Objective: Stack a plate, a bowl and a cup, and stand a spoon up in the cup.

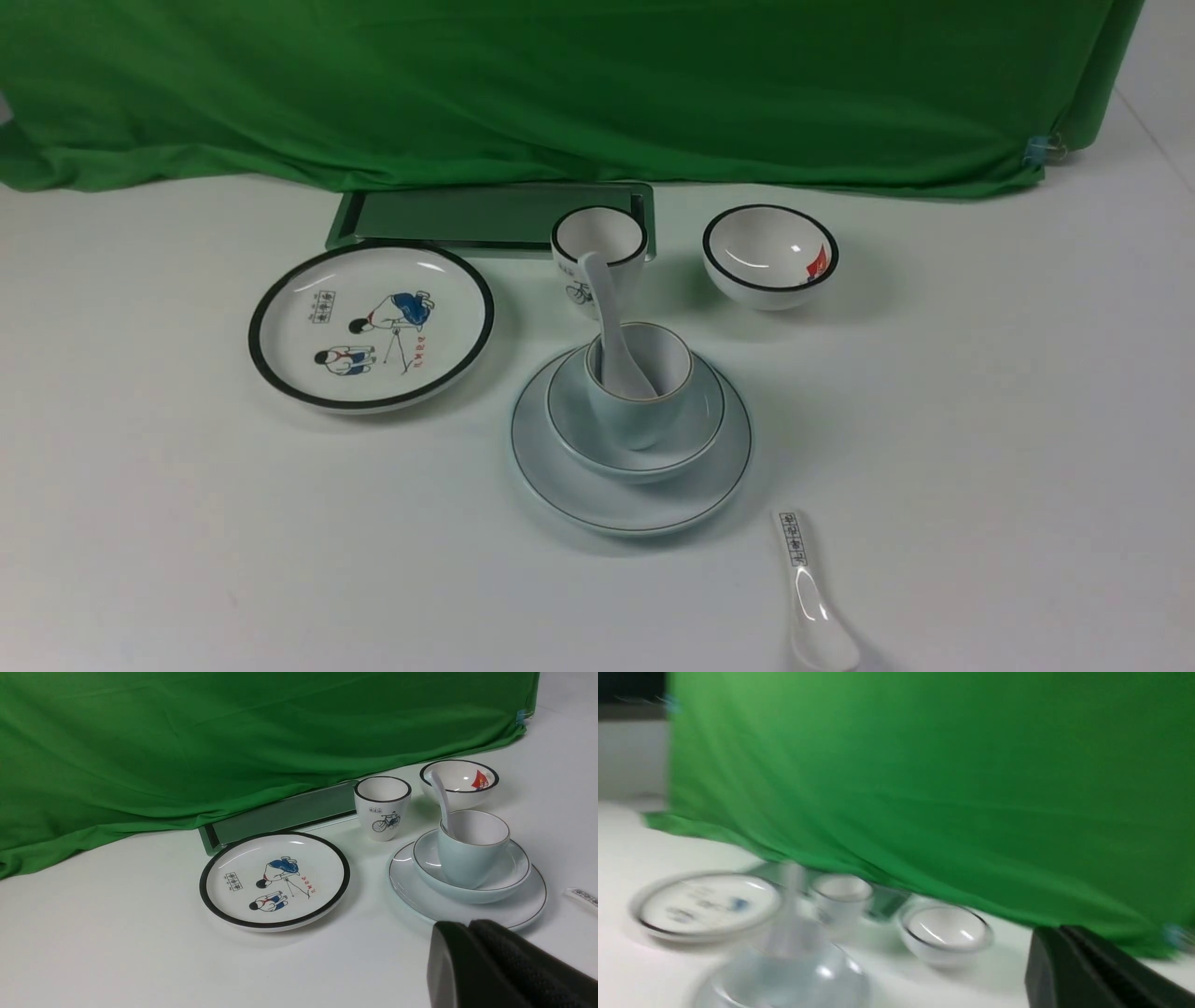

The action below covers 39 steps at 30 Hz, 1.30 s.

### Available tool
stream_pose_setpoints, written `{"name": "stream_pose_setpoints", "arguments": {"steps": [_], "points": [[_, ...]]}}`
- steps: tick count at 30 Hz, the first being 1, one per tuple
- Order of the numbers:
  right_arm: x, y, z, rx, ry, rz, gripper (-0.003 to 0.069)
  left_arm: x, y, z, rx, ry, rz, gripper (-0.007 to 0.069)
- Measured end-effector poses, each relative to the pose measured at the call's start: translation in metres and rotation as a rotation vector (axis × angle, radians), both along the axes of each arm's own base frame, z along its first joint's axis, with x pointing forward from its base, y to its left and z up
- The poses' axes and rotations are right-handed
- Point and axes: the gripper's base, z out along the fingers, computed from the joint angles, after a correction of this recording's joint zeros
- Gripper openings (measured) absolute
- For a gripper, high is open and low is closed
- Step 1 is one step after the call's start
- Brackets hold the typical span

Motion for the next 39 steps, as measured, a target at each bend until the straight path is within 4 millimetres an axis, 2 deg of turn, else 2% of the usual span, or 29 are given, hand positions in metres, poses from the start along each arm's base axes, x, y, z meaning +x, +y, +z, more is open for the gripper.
{"name": "stream_pose_setpoints", "arguments": {"steps": [3,5,9,17,39], "points": [[-0.003,-0.009,-0.014,-0.030,0.029,-0.105,0.0010,0.000,0.000,0.000,0.000,0.000,0.000,-0.0031],[-0.007,-0.018,-0.031,-0.029,0.074,-0.214,0.0010,0.000,0.000,0.000,0.000,0.000,0.000,-0.0031],[-0.015,-0.025,-0.055,-0.012,0.107,-0.311,0.0010,0.000,0.000,0.000,0.000,0.000,0.000,-0.0031],[-0.021,-0.028,-0.073,-0.007,0.225,-0.353,0.0008,0.000,0.000,0.000,0.001,0.002,0.000,-0.0030],[-0.022,-0.029,-0.076,0.004,0.260,-0.360,0.0038,0.000,0.000,-0.001,0.001,0.003,0.000,-0.0030]]}}
